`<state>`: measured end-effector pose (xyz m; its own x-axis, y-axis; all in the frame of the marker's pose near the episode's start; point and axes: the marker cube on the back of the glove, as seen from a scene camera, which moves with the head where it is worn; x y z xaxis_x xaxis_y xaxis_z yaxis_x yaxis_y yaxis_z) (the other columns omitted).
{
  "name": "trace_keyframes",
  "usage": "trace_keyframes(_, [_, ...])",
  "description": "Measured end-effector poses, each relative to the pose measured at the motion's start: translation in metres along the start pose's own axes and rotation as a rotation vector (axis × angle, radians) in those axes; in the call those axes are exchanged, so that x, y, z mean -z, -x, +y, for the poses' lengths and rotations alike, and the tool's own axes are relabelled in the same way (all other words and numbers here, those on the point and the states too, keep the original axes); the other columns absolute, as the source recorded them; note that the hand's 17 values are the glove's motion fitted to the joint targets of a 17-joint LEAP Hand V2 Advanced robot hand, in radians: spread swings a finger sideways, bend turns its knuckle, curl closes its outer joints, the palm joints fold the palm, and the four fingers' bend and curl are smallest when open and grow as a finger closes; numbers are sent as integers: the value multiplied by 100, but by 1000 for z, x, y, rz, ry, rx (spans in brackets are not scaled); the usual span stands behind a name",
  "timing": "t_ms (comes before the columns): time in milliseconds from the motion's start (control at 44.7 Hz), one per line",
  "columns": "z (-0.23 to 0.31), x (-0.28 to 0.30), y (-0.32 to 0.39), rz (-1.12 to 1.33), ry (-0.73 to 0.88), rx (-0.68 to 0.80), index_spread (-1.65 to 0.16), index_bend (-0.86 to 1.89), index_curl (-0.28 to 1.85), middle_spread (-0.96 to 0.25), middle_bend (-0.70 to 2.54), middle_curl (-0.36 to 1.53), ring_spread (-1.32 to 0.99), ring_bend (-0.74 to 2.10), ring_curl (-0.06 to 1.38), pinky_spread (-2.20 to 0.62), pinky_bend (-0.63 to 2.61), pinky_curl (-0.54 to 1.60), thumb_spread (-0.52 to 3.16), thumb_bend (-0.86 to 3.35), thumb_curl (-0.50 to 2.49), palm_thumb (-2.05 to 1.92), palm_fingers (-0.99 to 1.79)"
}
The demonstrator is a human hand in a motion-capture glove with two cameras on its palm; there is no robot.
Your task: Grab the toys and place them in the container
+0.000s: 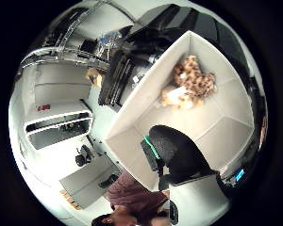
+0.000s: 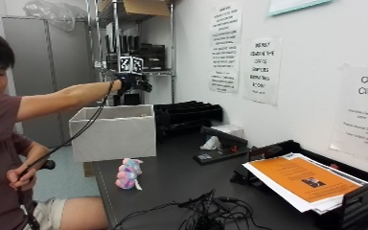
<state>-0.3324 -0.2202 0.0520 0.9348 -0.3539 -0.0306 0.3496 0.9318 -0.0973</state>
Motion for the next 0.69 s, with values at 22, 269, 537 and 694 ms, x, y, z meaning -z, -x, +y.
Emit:
trace_keyframes(22, [4,2,-5,11,5,-10,-22,8,43,-2,8,51,-1,42,38,3,116,47,116,-3,59,4,-35])
trace_keyframes(269, [58,42,-82,139,16,-159,-21,7,33,3,9,39,4,36,35,7,108,41,121,-2,49,1,-30])
trace_keyframes(537, [169,36,-196,176,38,-355,-20,8,26,3,12,33,5,37,36,7,103,38,123,-2,43,0,-23])
trace_keyframes(694, [214,-22,-221,139,88,-368,-20,8,23,3,13,31,5,37,36,7,102,38,123,-3,40,-2,-22])
